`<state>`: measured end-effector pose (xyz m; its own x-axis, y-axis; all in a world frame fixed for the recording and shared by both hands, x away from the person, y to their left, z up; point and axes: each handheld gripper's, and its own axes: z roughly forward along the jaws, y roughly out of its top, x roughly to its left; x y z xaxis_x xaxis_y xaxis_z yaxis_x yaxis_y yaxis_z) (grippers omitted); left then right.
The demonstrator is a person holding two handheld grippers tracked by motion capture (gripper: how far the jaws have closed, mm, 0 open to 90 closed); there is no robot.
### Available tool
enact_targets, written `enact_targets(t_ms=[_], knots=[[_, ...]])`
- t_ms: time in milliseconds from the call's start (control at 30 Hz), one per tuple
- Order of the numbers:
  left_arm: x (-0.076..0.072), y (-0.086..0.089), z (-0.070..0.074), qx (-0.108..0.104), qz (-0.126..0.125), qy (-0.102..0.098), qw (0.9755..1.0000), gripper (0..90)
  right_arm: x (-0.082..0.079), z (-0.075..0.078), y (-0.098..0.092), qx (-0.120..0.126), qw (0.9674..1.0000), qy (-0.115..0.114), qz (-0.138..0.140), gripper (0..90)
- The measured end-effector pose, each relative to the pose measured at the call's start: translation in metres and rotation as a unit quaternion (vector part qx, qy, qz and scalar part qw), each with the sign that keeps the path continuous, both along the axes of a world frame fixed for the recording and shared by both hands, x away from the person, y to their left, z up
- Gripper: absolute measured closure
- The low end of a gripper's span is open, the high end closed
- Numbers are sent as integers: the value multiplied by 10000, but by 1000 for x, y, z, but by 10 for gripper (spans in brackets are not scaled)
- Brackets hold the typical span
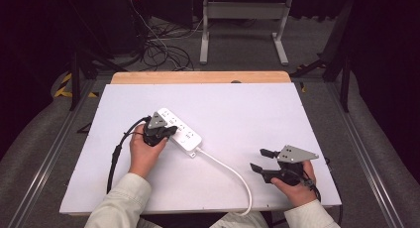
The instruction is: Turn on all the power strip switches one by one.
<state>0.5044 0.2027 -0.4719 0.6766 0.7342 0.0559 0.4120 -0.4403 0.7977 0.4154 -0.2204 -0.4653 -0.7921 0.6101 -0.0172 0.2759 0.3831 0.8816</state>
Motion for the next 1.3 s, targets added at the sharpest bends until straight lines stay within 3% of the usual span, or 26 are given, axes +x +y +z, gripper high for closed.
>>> enact_targets(t_ms=[433, 633, 767, 1300], knots=[[0, 0, -1, 77, 6, -70, 9999, 899, 0, 0, 0, -28, 10000, 4, 1, 377], [1, 2, -3, -31, -3, -3, 10000, 899, 0, -1, 1, -40, 10000, 13, 9, 377], [0, 1, -3, 82, -30, -65, 9999, 899, 0, -1, 1, -38, 10000, 11, 14, 377], [-1, -2, -3, 183, -38, -105, 9998, 900, 0, -2, 1, -21, 10000, 36, 11, 376]])
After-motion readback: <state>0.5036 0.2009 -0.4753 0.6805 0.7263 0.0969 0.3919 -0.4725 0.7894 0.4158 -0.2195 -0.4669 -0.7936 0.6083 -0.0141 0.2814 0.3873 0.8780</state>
